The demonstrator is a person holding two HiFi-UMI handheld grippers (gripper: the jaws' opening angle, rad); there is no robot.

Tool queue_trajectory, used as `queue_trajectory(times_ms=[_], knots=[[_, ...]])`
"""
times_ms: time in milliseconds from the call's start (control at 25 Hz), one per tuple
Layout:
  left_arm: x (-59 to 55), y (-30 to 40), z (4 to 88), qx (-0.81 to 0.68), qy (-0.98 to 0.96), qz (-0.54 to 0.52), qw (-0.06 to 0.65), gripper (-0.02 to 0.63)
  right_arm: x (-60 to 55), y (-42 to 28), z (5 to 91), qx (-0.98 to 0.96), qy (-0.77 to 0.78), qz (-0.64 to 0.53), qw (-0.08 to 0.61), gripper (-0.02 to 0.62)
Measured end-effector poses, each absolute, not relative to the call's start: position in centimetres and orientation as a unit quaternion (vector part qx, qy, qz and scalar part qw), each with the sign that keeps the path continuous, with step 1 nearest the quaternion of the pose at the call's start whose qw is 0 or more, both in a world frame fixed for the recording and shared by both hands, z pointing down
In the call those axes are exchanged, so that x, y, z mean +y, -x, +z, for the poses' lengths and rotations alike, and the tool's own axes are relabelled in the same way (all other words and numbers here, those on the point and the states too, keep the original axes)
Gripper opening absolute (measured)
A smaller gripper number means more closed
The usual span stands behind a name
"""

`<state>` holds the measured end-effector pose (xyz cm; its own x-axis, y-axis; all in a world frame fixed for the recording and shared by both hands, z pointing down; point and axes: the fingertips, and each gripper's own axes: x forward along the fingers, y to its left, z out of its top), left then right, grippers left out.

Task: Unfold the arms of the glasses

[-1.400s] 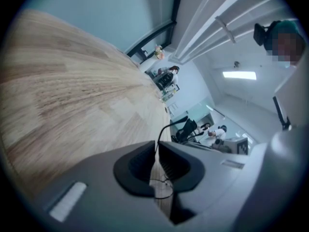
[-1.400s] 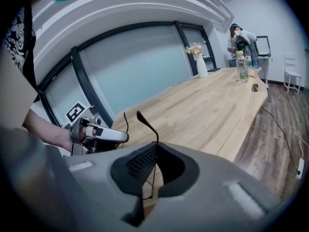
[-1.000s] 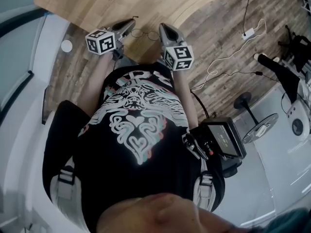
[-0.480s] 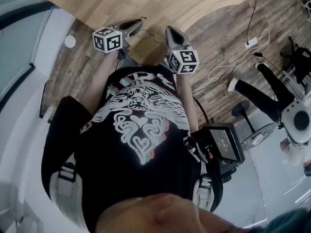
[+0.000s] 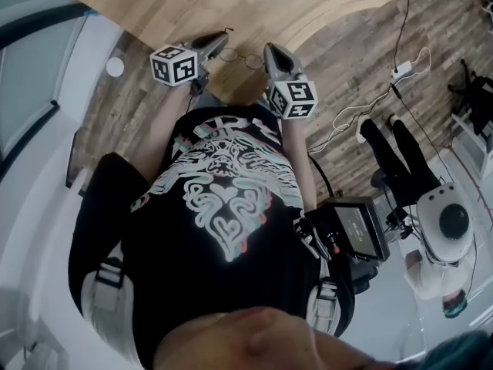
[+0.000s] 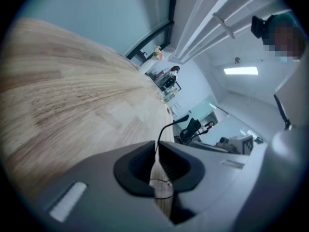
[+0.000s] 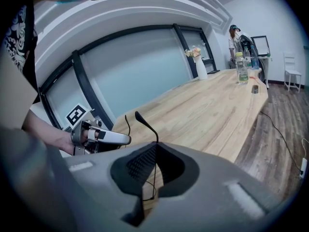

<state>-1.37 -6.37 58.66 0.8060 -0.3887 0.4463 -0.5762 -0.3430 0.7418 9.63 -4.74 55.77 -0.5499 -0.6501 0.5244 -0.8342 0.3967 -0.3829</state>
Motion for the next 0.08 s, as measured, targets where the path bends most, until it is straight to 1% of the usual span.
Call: queue_trajectory(times_ms=[80], knots=[[-6.08,1.18,58.58,-0.297,-0.815,0.102,0.486,0.011,-4.47,-9.72,55.67,-0.823,-0.45,0.314,0.147,-0.002]])
